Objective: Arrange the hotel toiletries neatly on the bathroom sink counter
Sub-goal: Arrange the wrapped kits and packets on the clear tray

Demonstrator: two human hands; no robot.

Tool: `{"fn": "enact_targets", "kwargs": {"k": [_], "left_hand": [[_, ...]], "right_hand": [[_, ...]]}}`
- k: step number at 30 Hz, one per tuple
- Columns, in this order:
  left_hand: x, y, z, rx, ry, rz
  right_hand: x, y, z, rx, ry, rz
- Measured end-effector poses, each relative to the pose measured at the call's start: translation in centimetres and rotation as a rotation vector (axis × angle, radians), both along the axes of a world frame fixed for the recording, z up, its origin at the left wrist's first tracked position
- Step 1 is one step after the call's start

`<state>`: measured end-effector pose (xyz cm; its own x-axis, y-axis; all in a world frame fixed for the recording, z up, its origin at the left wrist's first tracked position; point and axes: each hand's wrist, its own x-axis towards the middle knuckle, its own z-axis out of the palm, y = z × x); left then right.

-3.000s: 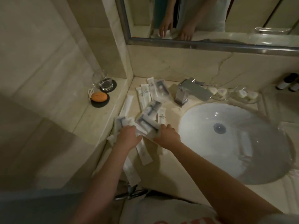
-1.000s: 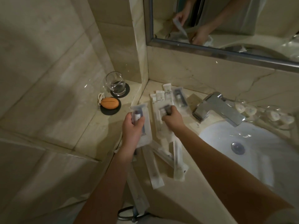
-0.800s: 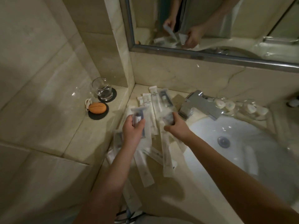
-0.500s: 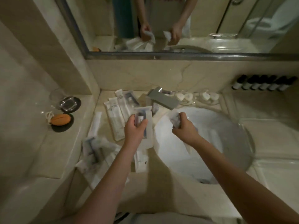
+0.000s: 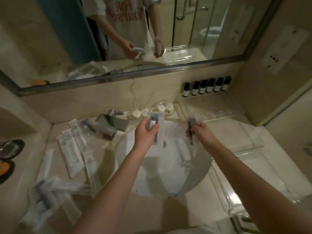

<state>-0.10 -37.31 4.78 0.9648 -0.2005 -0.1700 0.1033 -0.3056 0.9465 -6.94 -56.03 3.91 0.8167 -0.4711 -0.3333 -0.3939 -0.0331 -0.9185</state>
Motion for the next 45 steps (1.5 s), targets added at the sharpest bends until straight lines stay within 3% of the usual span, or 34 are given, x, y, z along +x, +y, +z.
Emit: {"fn": "enact_targets", "kwargs": {"k": [3, 11, 22, 27, 32, 35, 39, 45], "left_hand": [[0.4, -3.7, 0.7, 0.017, -0.017, -0.034], [2.4, -11.6, 0.5, 0.066, -0.022, -0.077], [7.8, -22.4, -1.9, 0.156, 0.248, -0.151], [8.8, -24.6, -4.4, 0.191, 0.366, -0.130], [8.6, -24.7, -5.8, 0.531, 0.067, -0.216], [8.5, -24.6, -6.1, 0.651, -0.001, -0.253], [8.3, -24.5, -5.9, 0.695, 0.028, -0.285], [8.4, -24.4, -5.7, 0.639, 0.123, -0.308]], "right_hand": [[0.5, -4.2, 0.2, 0.173, -0.012, -0.142], [3.0, -13.3, -0.1, -0.018, 0.100, -0.163], [8.1, -19.9, -2.5, 0.054, 0.151, 0.016], [10.2, -20.4, -3.9, -0.151, 0.176, 0.068], [11.0, -20.9, -5.6, -0.500, 0.222, 0.121], [11.0, -21.5, -6.1, -0.756, 0.326, 0.180], [10.2, -21.3, -5.7, -0.992, 0.370, 0.205], [6.4, -18.7, -6.0, -1.097, 0.282, 0.139]]}}
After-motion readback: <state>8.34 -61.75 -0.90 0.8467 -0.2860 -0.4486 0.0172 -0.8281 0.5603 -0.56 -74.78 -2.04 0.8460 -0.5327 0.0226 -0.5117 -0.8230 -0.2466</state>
